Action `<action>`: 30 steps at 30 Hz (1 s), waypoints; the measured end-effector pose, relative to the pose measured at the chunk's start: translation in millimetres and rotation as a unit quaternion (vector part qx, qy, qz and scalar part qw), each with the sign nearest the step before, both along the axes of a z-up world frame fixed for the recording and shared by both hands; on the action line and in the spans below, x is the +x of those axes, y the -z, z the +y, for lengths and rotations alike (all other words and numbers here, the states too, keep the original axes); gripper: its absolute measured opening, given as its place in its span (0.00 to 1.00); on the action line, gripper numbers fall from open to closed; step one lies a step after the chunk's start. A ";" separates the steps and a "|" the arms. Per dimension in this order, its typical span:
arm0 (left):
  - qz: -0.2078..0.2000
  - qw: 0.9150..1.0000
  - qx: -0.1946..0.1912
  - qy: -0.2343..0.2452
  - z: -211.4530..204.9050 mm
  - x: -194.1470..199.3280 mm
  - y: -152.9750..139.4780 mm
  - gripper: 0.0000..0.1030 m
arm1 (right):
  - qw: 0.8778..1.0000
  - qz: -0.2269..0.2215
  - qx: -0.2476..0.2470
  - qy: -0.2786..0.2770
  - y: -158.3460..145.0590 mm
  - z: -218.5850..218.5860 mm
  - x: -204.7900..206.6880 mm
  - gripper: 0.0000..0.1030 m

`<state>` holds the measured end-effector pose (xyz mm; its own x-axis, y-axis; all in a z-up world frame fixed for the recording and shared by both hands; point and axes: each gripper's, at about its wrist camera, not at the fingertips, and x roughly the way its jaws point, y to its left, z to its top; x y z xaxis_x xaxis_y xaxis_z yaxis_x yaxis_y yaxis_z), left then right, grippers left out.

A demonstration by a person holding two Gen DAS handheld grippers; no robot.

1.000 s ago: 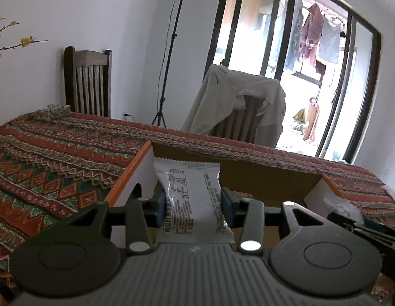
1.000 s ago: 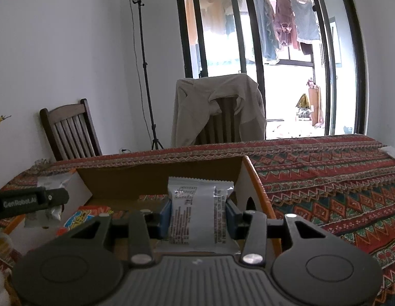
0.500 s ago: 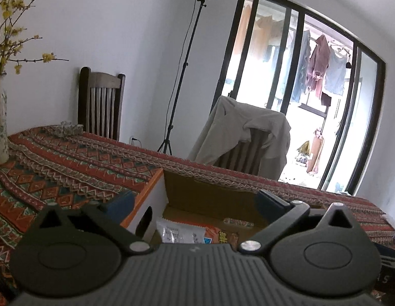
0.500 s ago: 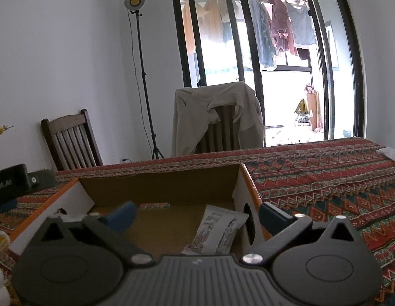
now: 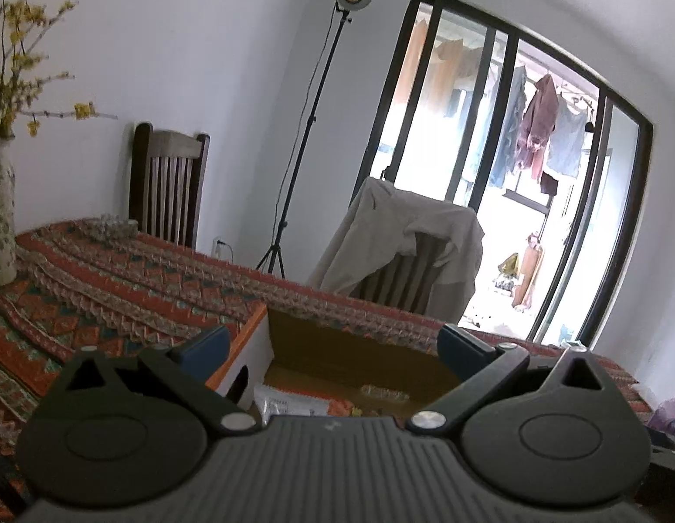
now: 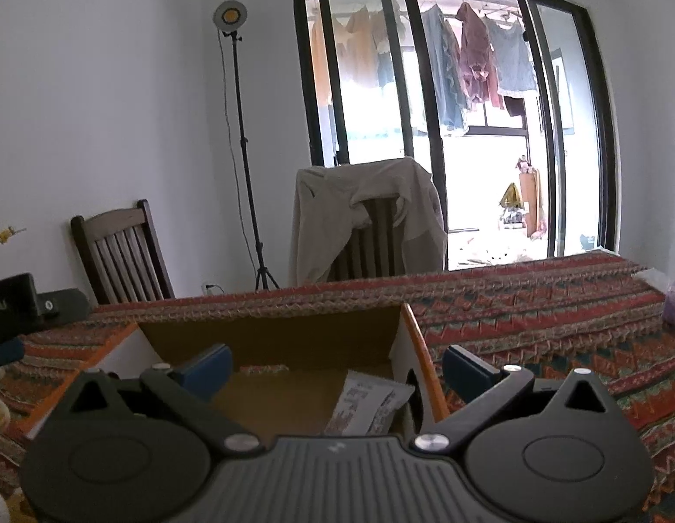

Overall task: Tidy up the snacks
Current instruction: 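Move both grippers back toward the remaining snack pile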

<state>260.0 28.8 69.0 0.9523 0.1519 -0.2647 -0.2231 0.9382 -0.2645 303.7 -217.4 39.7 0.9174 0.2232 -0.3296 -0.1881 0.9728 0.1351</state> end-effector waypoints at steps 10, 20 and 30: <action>-0.009 1.000 -0.001 0.013 -1.1 -42.1 -22.1 1.00 | 1.000 -0.022 -0.002 -0.003 -33.1 -8.2 -36.7 1.00; 0.009 1.000 0.013 0.017 4.2 -99.0 -12.6 1.00 | 1.000 -0.008 -0.005 -0.003 -29.1 -24.2 -89.8 1.00; 0.064 0.997 0.028 0.022 15.1 -142.2 33.5 1.00 | 0.999 0.033 -0.023 -0.013 4.5 -40.7 -139.3 1.00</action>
